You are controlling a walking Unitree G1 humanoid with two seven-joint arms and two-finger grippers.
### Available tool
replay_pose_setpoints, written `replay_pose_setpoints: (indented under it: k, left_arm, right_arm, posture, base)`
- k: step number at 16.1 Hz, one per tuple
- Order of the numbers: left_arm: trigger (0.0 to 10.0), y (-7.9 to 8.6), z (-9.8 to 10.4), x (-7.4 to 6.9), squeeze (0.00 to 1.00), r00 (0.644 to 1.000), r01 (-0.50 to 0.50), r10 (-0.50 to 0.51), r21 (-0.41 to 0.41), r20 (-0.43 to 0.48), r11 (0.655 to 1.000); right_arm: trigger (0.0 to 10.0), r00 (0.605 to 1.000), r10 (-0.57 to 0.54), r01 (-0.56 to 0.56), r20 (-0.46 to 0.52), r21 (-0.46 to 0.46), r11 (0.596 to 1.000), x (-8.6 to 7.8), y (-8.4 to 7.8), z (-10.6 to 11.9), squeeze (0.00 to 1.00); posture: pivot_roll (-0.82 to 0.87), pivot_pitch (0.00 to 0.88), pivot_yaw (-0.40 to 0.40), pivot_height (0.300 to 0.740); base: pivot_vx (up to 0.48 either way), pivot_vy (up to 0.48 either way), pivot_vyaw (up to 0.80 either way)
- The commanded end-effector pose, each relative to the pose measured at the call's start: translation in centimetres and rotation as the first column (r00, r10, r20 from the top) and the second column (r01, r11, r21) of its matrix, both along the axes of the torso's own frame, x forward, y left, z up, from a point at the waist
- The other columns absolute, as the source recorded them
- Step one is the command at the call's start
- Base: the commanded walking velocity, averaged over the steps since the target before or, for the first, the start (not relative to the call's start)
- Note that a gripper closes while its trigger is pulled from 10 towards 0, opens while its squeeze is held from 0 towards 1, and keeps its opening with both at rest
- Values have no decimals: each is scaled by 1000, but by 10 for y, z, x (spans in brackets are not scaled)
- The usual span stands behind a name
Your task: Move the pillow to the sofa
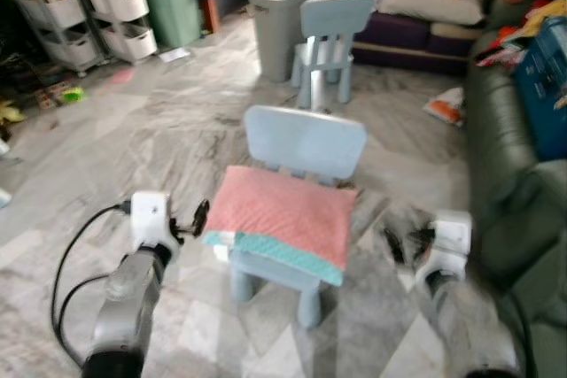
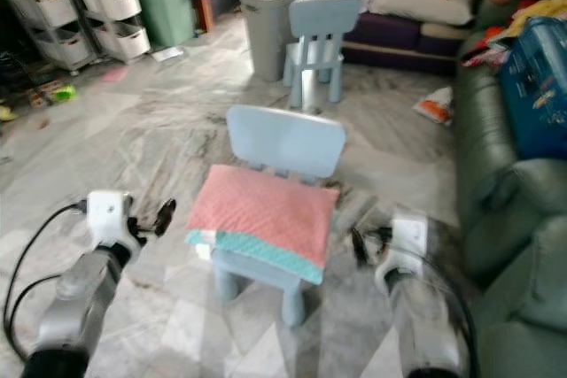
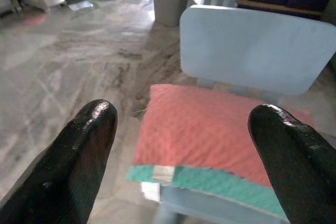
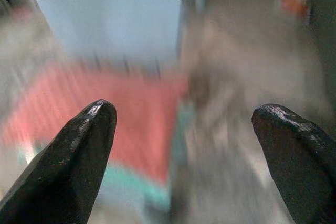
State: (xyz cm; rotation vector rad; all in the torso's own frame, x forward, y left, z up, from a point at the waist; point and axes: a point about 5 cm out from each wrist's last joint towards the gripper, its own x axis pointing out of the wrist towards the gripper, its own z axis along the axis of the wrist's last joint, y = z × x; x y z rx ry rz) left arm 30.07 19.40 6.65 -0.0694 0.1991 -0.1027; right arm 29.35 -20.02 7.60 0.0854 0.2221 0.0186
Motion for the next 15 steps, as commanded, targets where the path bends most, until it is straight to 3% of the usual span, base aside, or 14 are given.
replay_pose_setpoints:
  k: [1, 4, 7, 9, 15]
  left_arm:
    - [10000, -7, -7, -2, 0, 1000, 7, -7, -29, -25, 1000]
    - [10000, -7, -7, -2, 0, 1000, 2, -3, -29, -26, 1000]
    - [10000, -7, -9, -1, 0, 1000, 2, -3, -34, -28, 999]
    - [10000, -6, -9, -1, 0, 1000, 1, -2, -35, -27, 999]
    - [10000, -3, -7, 2, 0, 1000, -1, 1, -29, -24, 1000]
  right_arm:
    - [10000, 997, 41, -41, 69, -5, 999, 11, 11, 20, 0]
    - [10000, 997, 41, -41, 68, -11, 999, 9, 13, 21, 0]
    - [10000, 999, 39, -39, 7, 20, 999, 4, 14, 17, 0]
    - [10000, 1000, 3, -3, -19, -3, 1000, 1, 6, 13, 0]
    - [10000, 999, -10, 10, -40, 2, 1000, -1, 7, 12, 0]
  posture:
    - [-115, 0, 4, 720]
    - [-115, 0, 3, 720]
    - [-115, 0, 3, 720]
    - [-118, 0, 6, 720]
    - [-119, 0, 10, 720]
  base:
    - [0, 0, 0]
    - [0, 0, 0]
    - [0, 0, 0]
    - [0, 0, 0]
    - [0, 0, -765]
